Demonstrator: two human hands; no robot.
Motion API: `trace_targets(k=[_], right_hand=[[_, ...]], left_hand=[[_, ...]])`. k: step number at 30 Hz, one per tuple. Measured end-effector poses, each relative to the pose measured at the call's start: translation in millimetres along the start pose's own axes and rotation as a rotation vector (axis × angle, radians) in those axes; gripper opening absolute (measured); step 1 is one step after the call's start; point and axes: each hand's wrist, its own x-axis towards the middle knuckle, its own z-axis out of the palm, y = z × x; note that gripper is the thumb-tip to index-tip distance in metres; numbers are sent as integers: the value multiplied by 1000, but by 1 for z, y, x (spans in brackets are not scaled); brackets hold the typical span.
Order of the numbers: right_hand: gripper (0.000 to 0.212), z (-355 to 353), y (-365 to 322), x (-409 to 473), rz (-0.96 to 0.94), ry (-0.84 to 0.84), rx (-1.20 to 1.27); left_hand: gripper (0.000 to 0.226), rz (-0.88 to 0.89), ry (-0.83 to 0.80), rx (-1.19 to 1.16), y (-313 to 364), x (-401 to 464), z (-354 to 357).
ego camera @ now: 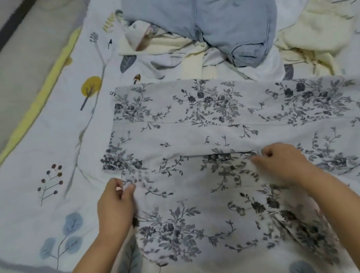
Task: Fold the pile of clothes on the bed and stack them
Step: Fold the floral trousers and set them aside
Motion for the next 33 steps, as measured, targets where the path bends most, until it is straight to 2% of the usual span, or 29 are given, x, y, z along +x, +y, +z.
trace_targets(k=[2,3,5,8,10,12,15,16,18,20,21,23,25,26,27,29,30,31,32,33], right_hand=[[45,-1,-7,7,10,203,92],[38,2,-14,9,6,295,60],[18,14,-28,12,18,381,-129],[51,44,-47,2,-24,295,-324],[50,68,-57,-12,-198,289,-366],[47,97,-62,-31,-371,173,-385],[78,134,-58,-62,-434,-167,-438],[81,142,-55,-68,-421,-228,-462],[68,146,-55,-74,-413,-240,-504],[42,142,-67,-80,-478,-120,-499],[35,140,-75,-84,-518,-39,-421],[36,143,-93,-95,-628,64,-189],[23,145,-110,-107,-704,24,-83],[12,146,-116,-111,-755,-36,-74],[14,147,-121,-114,-784,-127,-85],[34,144,-125,-112,-762,-316,-191],[38,139,-125,-107,-735,-354,-213],[39,131,-123,-100,-695,-334,-192],[36,121,-121,-92,-633,-261,-133],[32,111,-115,-81,-571,-135,-56]], left_hand=[[17,25,114,-51,3,12,-13],[14,16,153,-83,4,20,-15],[11,-52,95,-126,4,33,-11],[26,-203,-232,58,-8,33,5],[34,-189,-425,222,-23,18,11],[35,-160,-472,284,-35,-1,12],[29,-113,-440,171,-44,-21,7],[24,-89,-442,114,-43,-24,3],[23,-78,-453,-10,-36,-29,-5],[14,-38,-378,-102,-29,-29,-15],[9,-2,-332,-134,-26,-26,-22],[13,39,-285,-151,-27,-14,-40],[10,-15,-294,-145,-38,2,-66],[9,-61,-320,-107,-48,10,-78],[13,-119,-363,-39,-57,17,-88],[21,-234,-514,200,-73,23,-99],[23,-260,-595,356,-78,24,-97],[23,-246,-634,532,-80,25,-92],[20,-187,-600,688,-77,29,-85],[15,-110,-489,744,-72,34,-76]])
